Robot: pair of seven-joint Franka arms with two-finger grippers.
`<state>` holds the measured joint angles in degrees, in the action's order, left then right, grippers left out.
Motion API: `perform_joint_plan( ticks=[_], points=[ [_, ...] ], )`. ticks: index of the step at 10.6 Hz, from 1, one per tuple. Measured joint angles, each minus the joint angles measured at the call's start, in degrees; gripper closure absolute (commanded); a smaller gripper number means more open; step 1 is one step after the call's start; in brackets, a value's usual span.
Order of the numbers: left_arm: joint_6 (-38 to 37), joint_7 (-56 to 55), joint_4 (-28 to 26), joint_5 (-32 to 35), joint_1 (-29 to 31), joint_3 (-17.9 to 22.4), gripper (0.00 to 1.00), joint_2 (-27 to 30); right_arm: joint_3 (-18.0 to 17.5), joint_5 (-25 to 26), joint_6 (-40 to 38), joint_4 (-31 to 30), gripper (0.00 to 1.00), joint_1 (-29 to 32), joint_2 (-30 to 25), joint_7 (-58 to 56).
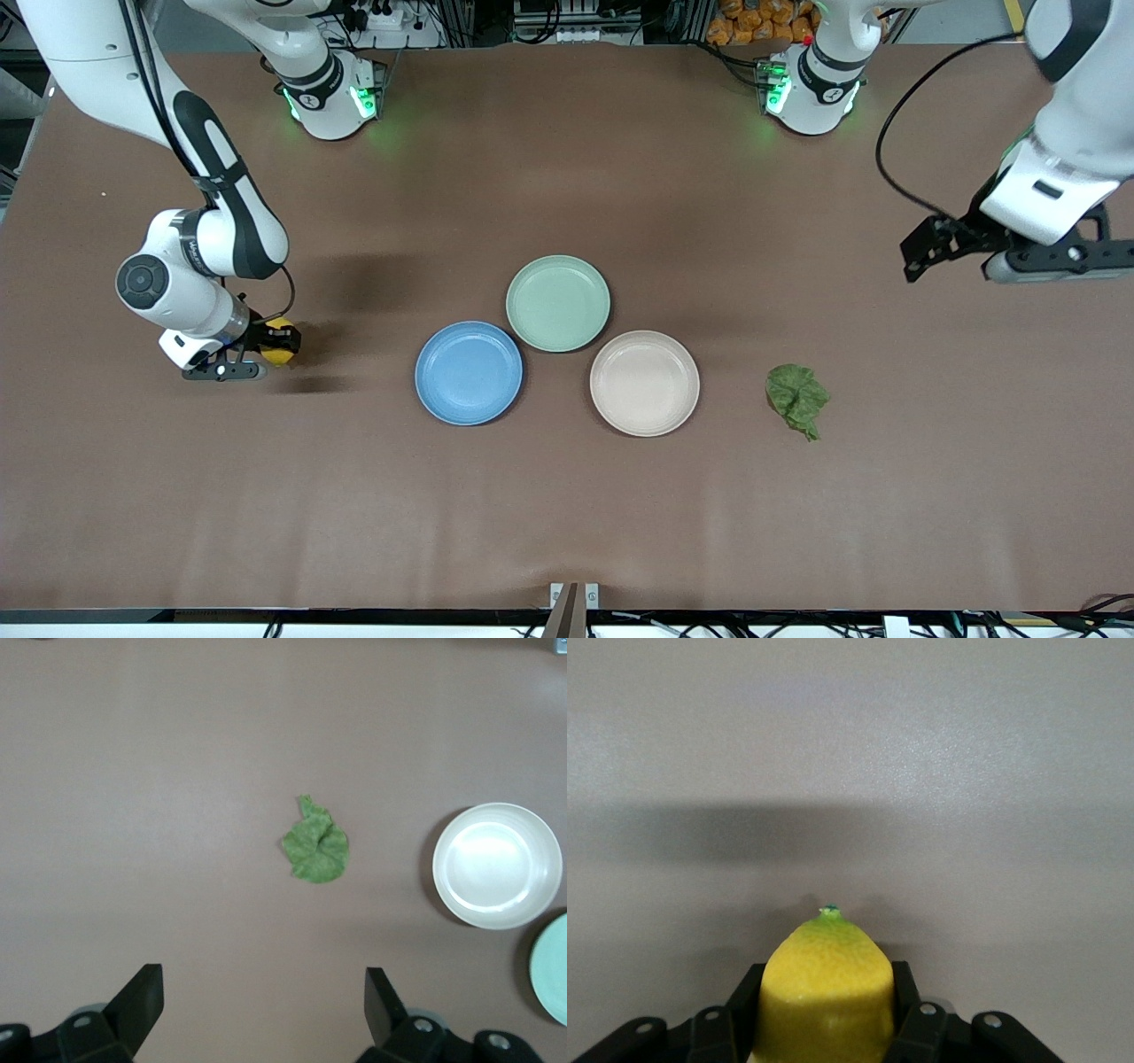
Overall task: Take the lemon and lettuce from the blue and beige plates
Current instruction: 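Raise the left gripper away while the right gripper carries the lemon aside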
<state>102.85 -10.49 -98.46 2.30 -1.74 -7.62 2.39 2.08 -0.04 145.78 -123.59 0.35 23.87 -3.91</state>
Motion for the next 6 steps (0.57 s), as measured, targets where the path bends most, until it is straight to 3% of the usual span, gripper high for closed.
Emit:
perform_joint_plan(
  ticks=[1,6],
  points=[
    [-3.02,0.00,1.91,0.00,-0.51,-0.01,0.00,0.05,0.00,-0.06,0.02,0.08,0.00,0.00,0.01,0.01],
    [-14.41,0.03,8.99,-0.32,-0.99,-0.05,0.00,0.11,-0.01,-0.35,0.00,1.19,0.00,0.00,0.02,0.02]
  ],
)
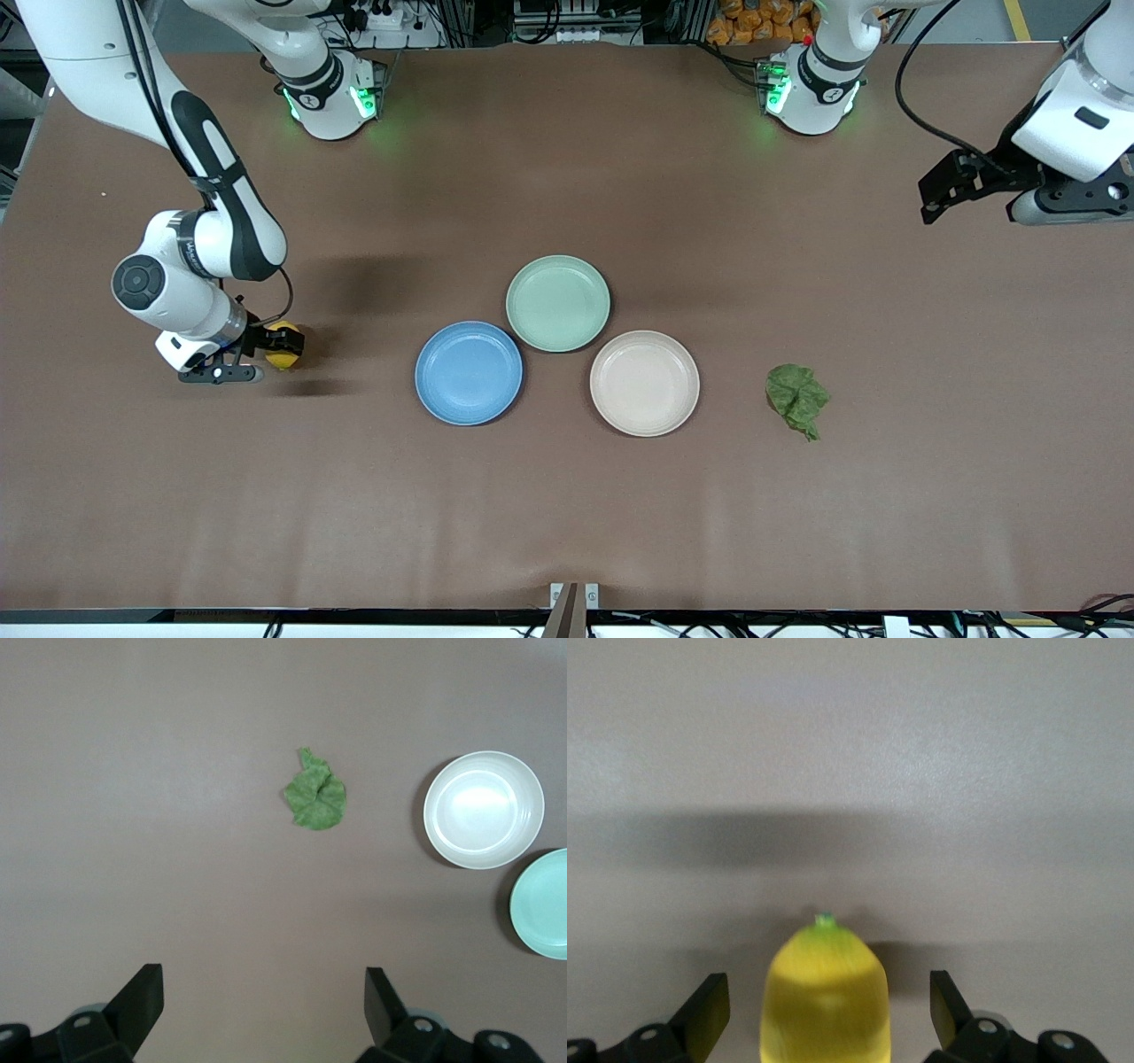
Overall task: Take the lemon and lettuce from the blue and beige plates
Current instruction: 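Raise the left gripper away while the right gripper carries the lemon aside, then open the right gripper to set the lemon on the table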
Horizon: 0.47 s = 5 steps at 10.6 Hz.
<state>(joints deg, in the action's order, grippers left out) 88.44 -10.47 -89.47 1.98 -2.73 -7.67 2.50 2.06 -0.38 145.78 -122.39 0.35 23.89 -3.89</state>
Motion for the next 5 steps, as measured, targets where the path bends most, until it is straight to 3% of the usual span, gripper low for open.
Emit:
perform_joint_plan(
  ticks=[3,5],
  points=[
    [-1.87,2.65,1.86,-0.89,0.04,-0.01,0.00,-0.05,-0.14,-0.04,-2.06,1.42,0.00,-0.08,-0.52,0.00],
    [-2.18,4.17,2.19,-0.94,0.09,0.01,0.00,-0.06,-0.24,-0.05,-11.62,4.56,0.00,-0.17,-3.33,0.00]
  ],
)
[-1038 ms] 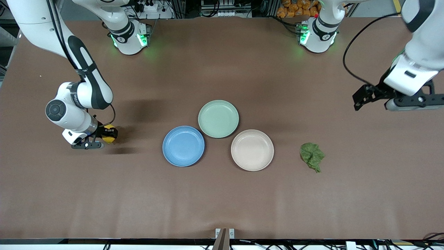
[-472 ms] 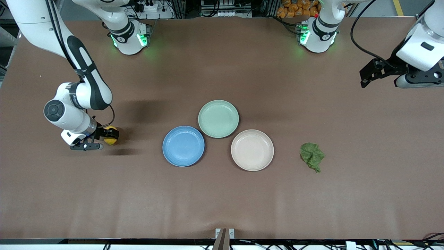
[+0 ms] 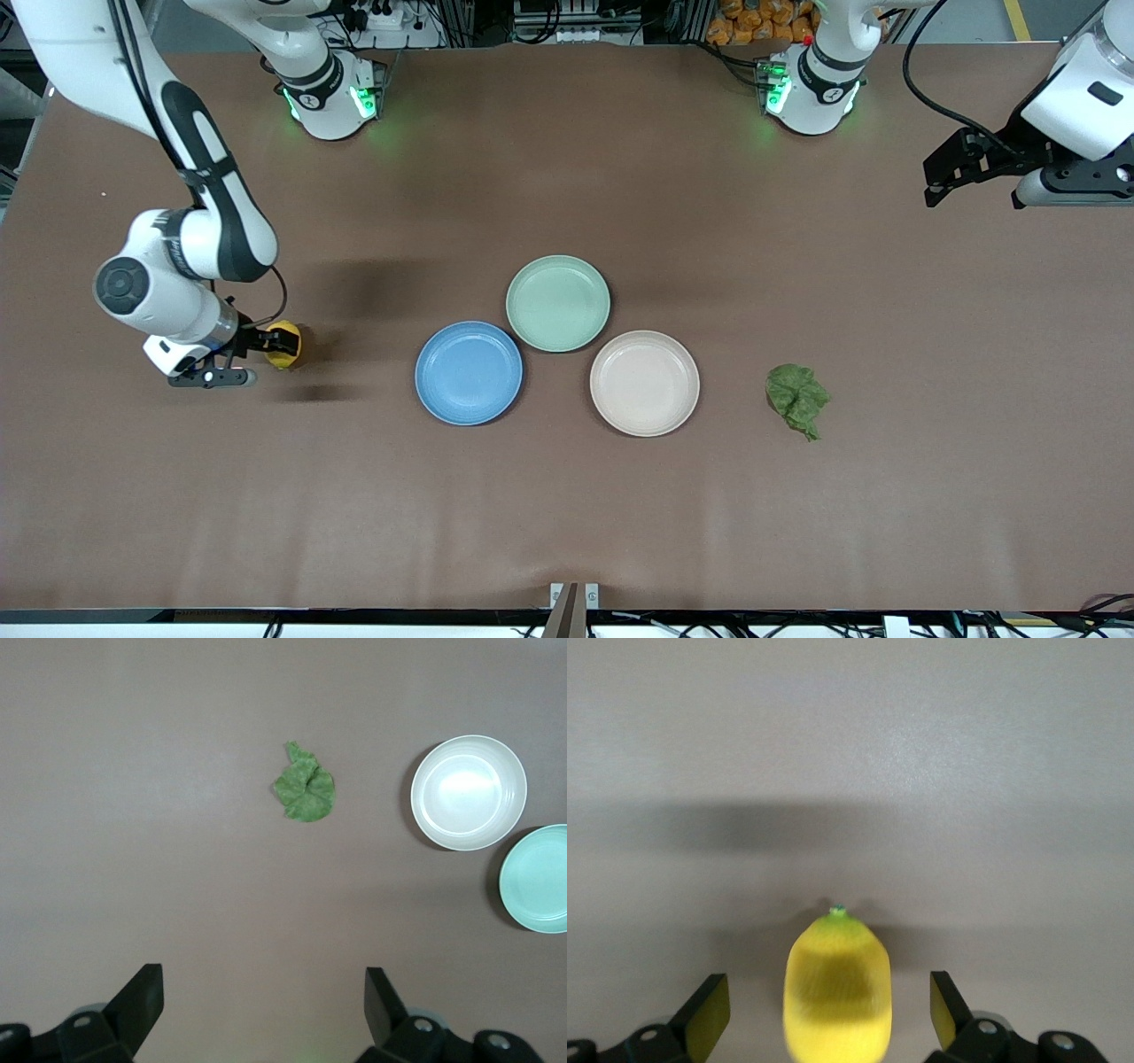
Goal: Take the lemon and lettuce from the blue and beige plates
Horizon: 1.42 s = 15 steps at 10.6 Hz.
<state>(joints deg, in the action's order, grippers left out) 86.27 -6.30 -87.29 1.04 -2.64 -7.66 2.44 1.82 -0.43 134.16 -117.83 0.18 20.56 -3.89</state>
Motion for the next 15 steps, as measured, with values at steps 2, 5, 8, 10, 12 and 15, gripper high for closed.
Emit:
perform_joint_plan(
  ticks=[2,5,8,10,12,15],
  points=[
    [0.00,1.09,0.29,-0.10,0.03,-0.02,0.00,0.00,-0.07,-0.01,-10.37,4.03,0.00,-0.06,-3.61,0.00],
    [-0.01,1.56,0.46,-0.13,0.03,-0.03,0.00,0.00,-0.38,-0.03,-14.70,6.93,0.00,-0.45,-6.72,0.00],
    [-0.01,1.57,0.50,-0.13,0.05,0.01,0.00,0.00,-0.47,-0.03,-22.38,13.59,0.00,-0.61,-7.31,0.00],
    [-0.01,1.57,0.51,-0.13,0.08,0.03,0.00,0.00,-0.48,-0.05,-28.22,19.26,0.00,-0.79,-7.87,0.00],
    [-0.01,1.57,0.54,-0.13,0.08,0.01,0.00,0.00,-0.44,-0.05,-29.81,21.70,0.00,-1.24,-9.05,0.00],
    [-0.06,1.51,0.62,-0.13,0.16,0.24,0.00,0.00,0.72,-0.05,-35.06,25.71,0.00,-1.66,-10.84,0.00]
  ],
)
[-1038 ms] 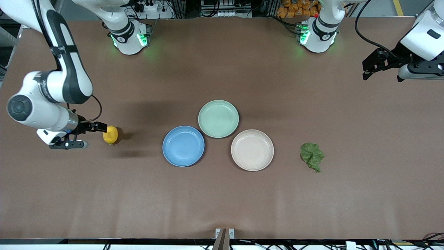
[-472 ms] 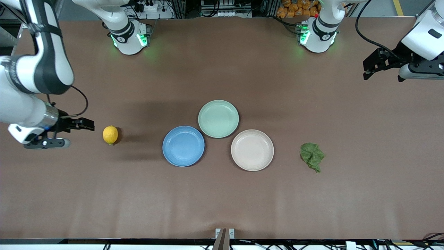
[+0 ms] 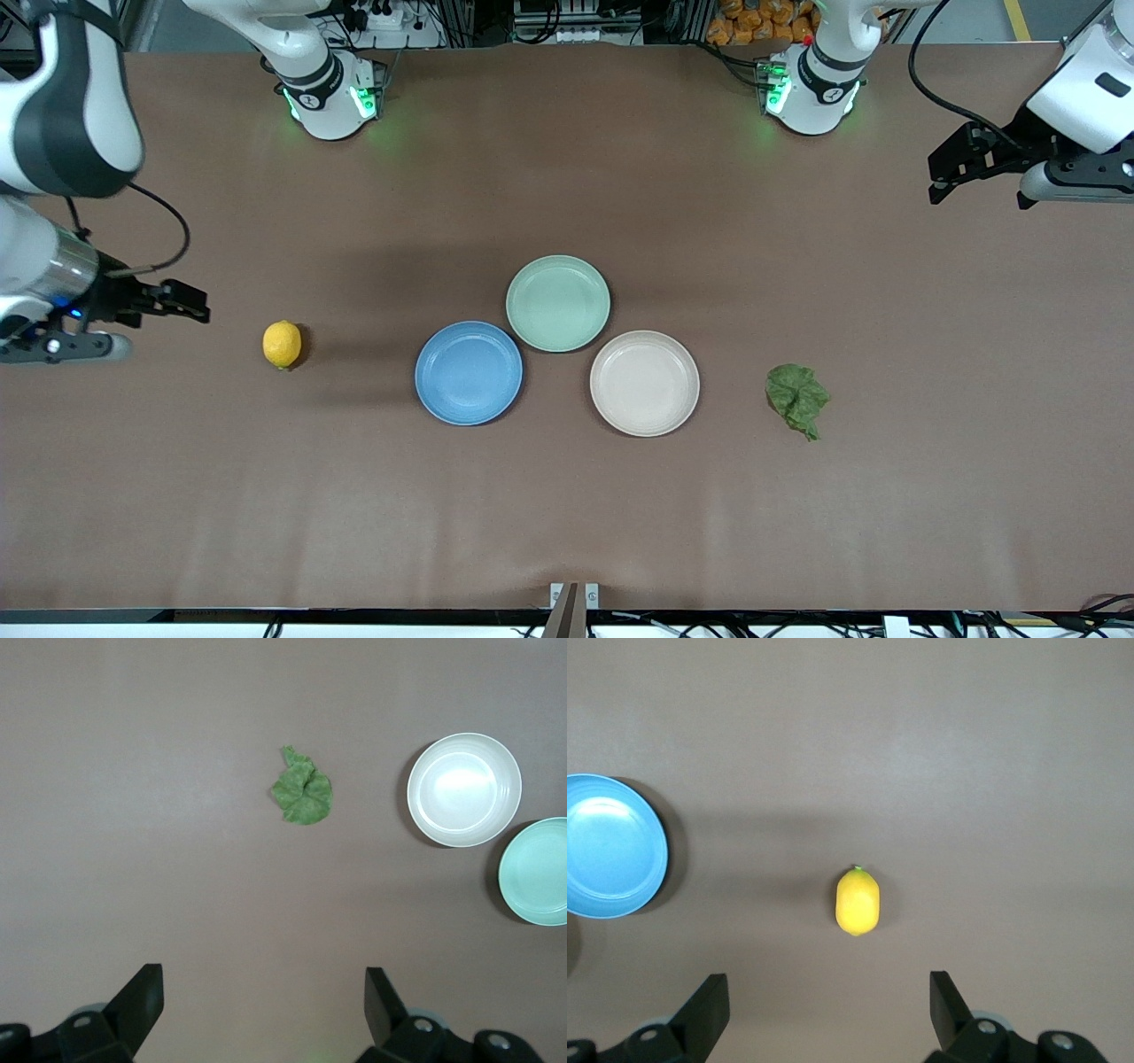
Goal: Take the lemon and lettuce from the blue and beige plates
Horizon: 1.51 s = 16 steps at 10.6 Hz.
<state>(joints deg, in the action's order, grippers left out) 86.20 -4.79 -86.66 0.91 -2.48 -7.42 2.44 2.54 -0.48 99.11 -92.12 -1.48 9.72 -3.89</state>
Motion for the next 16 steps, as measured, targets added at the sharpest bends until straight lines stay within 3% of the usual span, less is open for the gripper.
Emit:
perform_joint_plan(
  ticks=[7,16],
  points=[
    [-0.06,-0.94,0.12,0.00,0.38,1.22,0.00,0.00,1.99,0.00,-11.02,9.13,0.00,-0.09,-1.57,1.04],
    [-0.29,-1.40,0.22,0.00,0.38,1.23,0.00,0.00,2.08,0.00,-11.94,11.68,0.00,-1.20,-4.74,5.06]
  ],
)
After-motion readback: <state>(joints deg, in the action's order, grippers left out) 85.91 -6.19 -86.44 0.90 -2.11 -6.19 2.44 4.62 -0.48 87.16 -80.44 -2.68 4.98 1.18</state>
